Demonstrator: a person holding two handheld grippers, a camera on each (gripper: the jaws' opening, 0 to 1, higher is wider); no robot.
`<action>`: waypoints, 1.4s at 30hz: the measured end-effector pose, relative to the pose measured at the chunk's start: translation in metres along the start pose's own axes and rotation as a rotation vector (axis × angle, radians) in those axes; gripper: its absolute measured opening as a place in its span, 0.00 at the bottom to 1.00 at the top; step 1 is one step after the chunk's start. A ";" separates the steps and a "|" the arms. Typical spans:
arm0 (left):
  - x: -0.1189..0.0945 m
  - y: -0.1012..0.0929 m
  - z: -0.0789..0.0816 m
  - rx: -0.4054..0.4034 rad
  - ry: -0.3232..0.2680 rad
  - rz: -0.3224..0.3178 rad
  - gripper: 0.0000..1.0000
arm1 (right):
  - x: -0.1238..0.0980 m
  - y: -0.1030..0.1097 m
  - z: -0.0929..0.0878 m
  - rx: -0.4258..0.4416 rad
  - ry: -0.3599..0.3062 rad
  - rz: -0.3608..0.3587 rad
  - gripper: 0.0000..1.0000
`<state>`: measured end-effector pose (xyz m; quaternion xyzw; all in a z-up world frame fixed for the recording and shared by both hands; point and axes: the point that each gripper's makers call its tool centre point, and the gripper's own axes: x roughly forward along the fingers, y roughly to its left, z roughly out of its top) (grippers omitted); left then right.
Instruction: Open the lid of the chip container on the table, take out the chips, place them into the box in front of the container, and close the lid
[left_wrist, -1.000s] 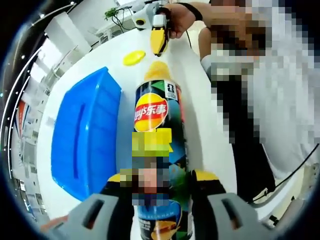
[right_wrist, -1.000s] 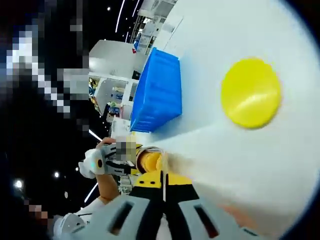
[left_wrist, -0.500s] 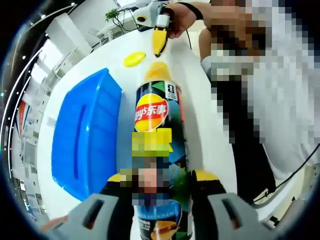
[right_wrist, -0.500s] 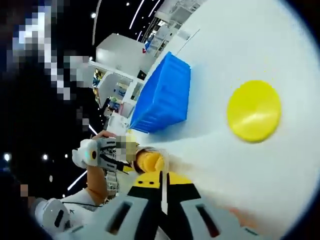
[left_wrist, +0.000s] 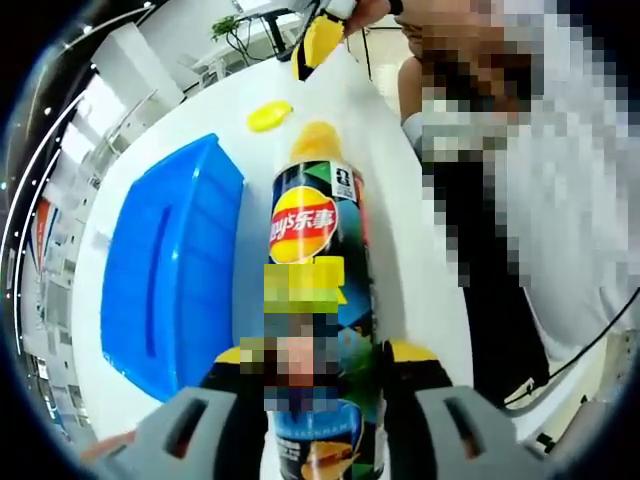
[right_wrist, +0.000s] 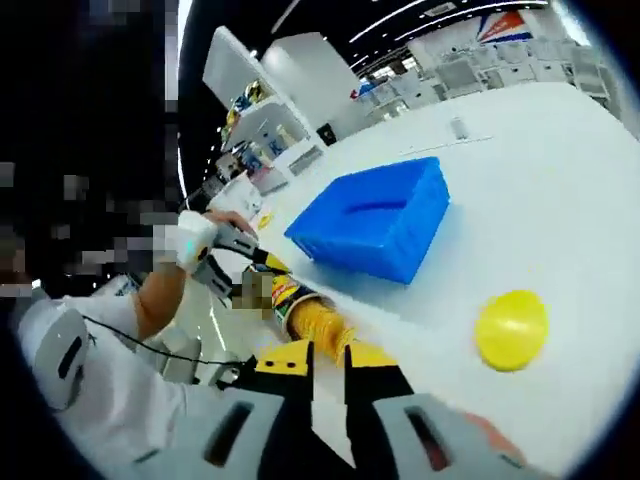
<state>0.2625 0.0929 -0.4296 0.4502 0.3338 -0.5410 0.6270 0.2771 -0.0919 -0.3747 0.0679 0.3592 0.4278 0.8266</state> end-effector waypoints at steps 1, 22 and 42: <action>0.000 0.000 0.000 0.000 0.000 0.000 0.46 | 0.002 -0.002 -0.004 -0.066 0.040 -0.015 0.11; 0.000 -0.001 0.003 0.002 -0.019 -0.008 0.46 | 0.038 0.002 -0.026 -0.175 0.358 -0.029 0.12; -0.001 -0.002 0.005 0.001 -0.027 -0.020 0.46 | 0.041 0.001 -0.030 -0.245 0.377 -0.002 0.03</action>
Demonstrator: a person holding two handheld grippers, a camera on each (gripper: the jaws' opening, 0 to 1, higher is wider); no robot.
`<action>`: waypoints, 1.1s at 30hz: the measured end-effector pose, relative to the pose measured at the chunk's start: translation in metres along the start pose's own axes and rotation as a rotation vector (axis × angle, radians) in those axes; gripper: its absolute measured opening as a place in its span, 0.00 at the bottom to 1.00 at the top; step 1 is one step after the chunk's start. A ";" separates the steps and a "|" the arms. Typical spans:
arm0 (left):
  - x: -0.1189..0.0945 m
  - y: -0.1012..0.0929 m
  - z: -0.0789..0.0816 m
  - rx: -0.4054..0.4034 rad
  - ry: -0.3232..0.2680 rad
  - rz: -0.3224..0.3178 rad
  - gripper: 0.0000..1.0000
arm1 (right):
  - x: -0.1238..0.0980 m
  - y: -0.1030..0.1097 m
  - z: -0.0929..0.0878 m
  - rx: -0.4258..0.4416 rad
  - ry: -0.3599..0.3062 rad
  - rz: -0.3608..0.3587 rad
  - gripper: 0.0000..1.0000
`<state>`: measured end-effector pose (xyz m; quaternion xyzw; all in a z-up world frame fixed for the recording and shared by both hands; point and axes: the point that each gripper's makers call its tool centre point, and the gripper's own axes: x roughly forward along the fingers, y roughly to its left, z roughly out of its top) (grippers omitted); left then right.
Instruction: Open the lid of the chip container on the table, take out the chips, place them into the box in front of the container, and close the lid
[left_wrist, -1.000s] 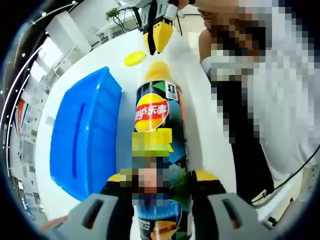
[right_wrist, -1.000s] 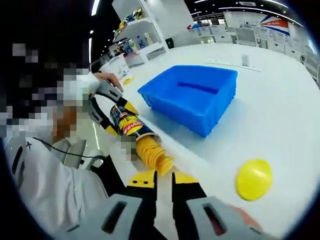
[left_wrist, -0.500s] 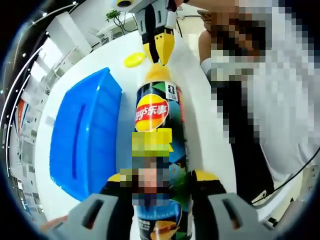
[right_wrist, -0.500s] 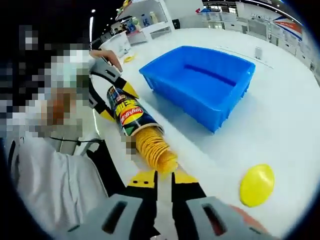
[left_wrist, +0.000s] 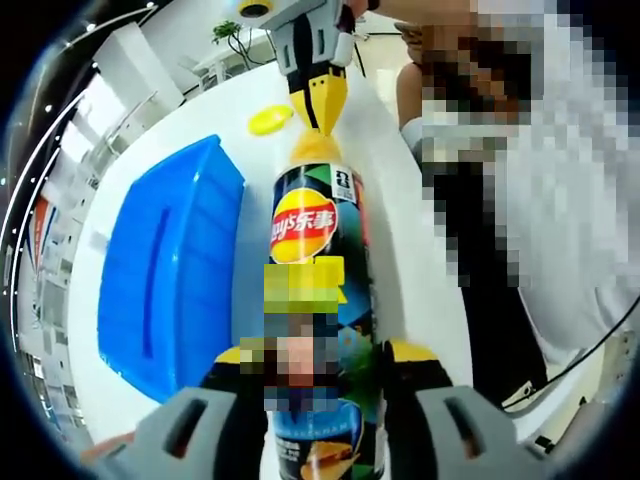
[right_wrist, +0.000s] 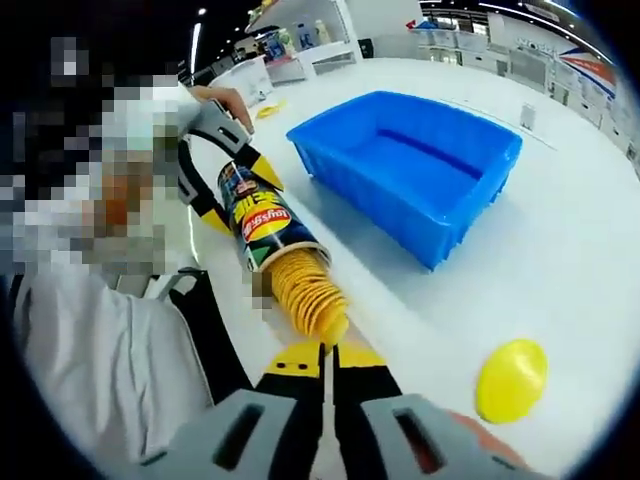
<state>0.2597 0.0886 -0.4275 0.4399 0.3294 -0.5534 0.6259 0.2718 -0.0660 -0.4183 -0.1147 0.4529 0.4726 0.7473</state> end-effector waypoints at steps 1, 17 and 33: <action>0.000 0.000 0.000 -0.001 0.001 0.000 0.46 | -0.001 -0.001 0.001 0.003 -0.005 -0.002 0.02; 0.000 0.001 -0.001 0.002 0.001 -0.003 0.46 | -0.030 -0.004 0.005 0.150 -0.099 0.004 0.01; 0.000 0.001 -0.002 0.003 0.005 -0.005 0.46 | -0.074 -0.012 0.005 0.234 -0.232 0.007 0.01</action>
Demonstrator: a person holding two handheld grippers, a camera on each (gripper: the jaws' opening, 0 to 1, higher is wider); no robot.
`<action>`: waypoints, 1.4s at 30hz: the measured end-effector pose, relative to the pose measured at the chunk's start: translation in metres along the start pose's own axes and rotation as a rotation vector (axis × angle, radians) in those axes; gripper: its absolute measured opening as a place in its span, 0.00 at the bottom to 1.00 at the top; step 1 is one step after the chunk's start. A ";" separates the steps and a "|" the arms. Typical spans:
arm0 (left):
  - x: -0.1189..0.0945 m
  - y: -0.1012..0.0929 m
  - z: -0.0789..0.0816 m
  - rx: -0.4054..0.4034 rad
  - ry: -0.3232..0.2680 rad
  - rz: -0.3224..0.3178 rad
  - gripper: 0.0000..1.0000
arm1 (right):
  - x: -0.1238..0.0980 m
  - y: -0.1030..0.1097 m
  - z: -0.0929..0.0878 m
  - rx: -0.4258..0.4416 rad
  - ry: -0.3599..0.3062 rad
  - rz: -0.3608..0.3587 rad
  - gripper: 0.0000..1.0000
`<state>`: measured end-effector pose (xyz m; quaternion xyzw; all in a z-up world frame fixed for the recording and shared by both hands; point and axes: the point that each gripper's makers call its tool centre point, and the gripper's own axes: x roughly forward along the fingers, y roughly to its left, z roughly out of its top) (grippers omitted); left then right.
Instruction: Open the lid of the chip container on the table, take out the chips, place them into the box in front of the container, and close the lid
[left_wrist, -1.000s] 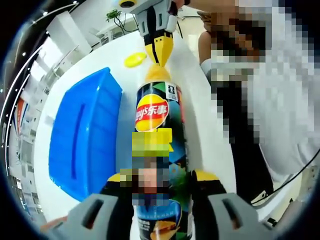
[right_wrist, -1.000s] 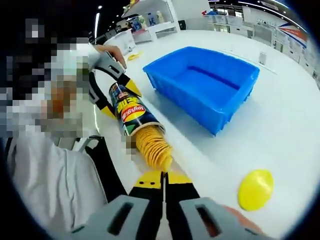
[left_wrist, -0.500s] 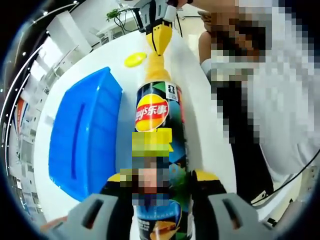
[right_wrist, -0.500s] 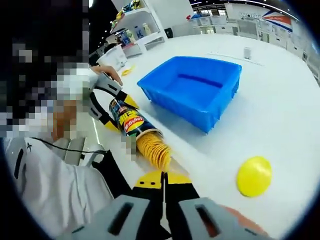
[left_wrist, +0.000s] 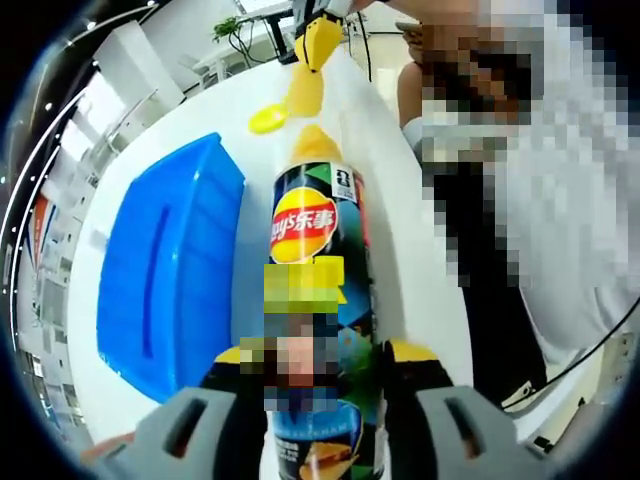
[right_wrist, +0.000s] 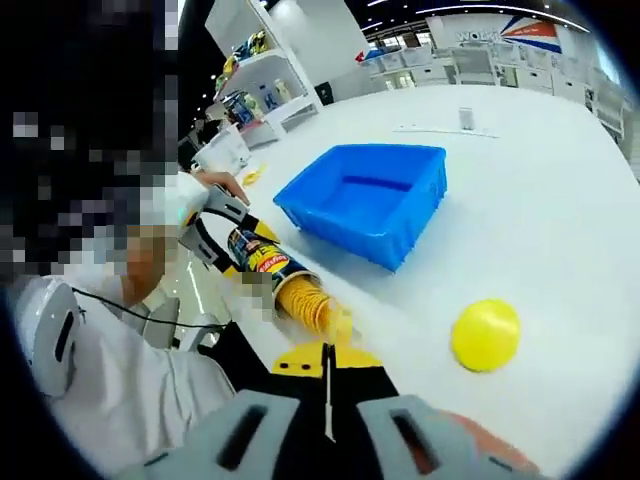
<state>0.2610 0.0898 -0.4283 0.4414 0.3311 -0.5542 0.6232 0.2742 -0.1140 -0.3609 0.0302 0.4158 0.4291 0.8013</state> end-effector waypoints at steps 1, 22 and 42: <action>0.000 0.000 0.000 0.000 -0.001 0.000 0.46 | -0.002 -0.001 0.003 -0.001 -0.011 -0.001 0.01; 0.000 0.001 0.000 -0.005 -0.005 -0.011 0.46 | 0.082 -0.018 0.126 0.128 -0.114 0.116 0.01; 0.001 0.002 0.000 -0.007 0.010 -0.028 0.46 | 0.171 -0.030 0.121 0.166 0.094 -0.029 0.01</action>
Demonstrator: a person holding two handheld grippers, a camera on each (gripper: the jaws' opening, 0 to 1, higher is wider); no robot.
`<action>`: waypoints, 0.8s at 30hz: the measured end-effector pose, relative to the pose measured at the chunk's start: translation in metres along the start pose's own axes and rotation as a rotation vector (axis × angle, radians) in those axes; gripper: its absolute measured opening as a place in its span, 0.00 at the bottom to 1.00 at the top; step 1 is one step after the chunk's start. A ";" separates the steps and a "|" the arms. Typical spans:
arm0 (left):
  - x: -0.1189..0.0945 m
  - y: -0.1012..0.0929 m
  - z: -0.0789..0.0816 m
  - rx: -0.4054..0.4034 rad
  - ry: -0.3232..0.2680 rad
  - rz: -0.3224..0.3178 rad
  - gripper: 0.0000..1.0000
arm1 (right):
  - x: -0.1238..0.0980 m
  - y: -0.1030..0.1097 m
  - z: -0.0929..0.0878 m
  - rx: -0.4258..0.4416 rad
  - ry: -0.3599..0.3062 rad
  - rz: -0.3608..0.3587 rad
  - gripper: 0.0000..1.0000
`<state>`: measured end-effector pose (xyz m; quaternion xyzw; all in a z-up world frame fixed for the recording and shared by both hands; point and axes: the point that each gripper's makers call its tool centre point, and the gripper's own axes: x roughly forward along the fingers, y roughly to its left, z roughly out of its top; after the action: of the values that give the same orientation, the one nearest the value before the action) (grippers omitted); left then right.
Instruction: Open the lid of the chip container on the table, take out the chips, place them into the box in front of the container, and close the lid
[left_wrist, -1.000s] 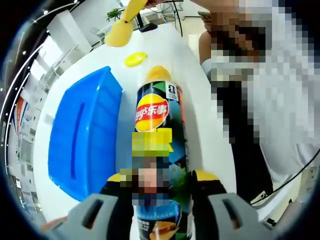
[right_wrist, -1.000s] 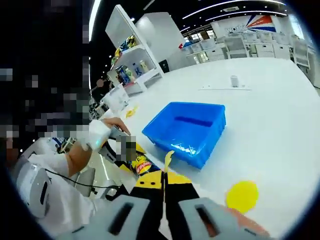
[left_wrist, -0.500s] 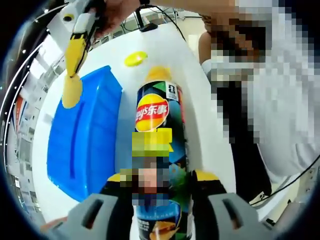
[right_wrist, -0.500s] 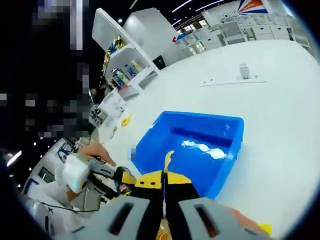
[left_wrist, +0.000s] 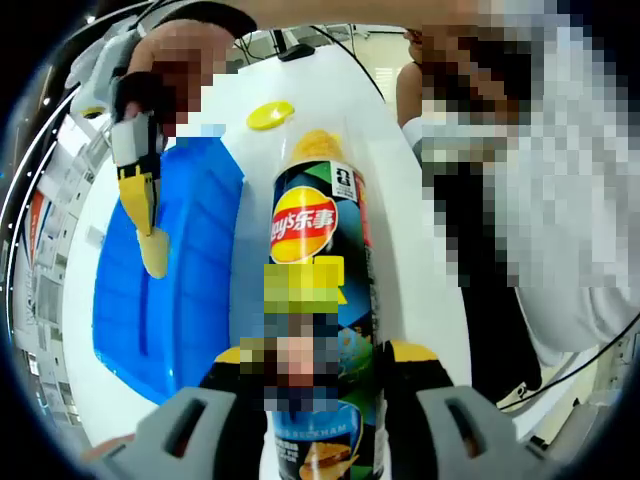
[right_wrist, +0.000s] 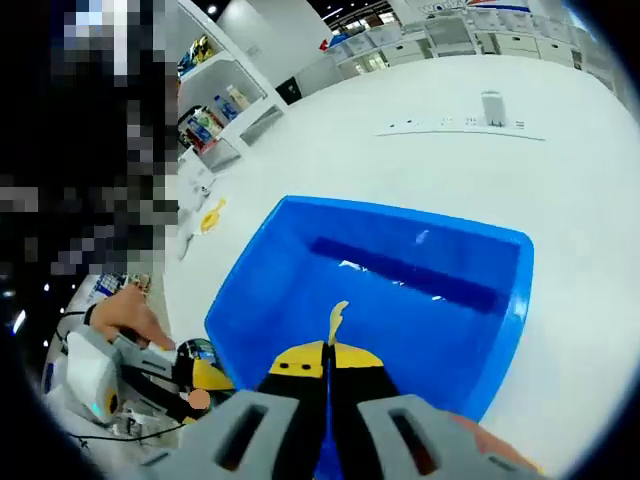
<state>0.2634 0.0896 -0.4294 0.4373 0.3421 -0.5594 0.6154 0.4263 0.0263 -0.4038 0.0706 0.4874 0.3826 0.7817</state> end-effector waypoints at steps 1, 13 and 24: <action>0.000 0.000 0.000 0.001 0.002 0.000 0.46 | 0.001 0.000 -0.002 0.001 0.009 -0.002 0.01; -0.001 0.008 -0.006 -0.001 0.005 -0.004 0.46 | 0.007 -0.014 0.005 -0.105 0.013 -0.066 0.07; 0.000 0.008 -0.005 0.000 0.011 -0.003 0.46 | -0.021 -0.011 0.025 -0.143 -0.088 -0.061 0.15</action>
<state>0.2714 0.0946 -0.4302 0.4398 0.3460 -0.5580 0.6128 0.4478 0.0112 -0.3814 0.0164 0.4258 0.3889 0.8168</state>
